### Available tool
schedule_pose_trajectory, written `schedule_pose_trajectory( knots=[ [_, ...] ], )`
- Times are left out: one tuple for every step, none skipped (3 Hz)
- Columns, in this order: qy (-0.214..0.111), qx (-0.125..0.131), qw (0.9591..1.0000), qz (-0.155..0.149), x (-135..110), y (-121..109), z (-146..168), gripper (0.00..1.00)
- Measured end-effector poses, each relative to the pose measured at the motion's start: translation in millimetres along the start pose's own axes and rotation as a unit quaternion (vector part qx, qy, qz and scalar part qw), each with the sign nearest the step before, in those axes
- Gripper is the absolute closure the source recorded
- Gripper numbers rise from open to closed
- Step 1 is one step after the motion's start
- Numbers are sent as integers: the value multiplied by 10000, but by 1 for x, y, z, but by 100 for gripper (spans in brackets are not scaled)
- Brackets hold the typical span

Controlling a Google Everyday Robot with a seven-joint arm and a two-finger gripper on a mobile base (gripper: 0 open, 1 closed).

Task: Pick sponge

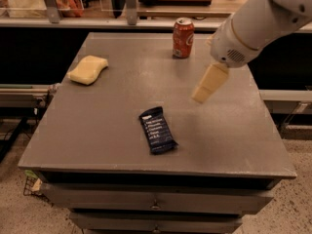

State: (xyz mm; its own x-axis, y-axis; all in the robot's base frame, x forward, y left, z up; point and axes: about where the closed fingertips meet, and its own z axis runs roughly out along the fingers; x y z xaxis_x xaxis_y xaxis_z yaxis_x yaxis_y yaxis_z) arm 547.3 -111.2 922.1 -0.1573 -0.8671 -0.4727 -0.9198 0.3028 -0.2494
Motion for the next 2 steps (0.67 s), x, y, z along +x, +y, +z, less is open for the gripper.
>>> schedule_pose_trajectory(
  knots=[
    [-219,100,9996,166,-16,-10,12,0],
    [-229,86,9996,154,-17,-9,13,0]
  ],
)
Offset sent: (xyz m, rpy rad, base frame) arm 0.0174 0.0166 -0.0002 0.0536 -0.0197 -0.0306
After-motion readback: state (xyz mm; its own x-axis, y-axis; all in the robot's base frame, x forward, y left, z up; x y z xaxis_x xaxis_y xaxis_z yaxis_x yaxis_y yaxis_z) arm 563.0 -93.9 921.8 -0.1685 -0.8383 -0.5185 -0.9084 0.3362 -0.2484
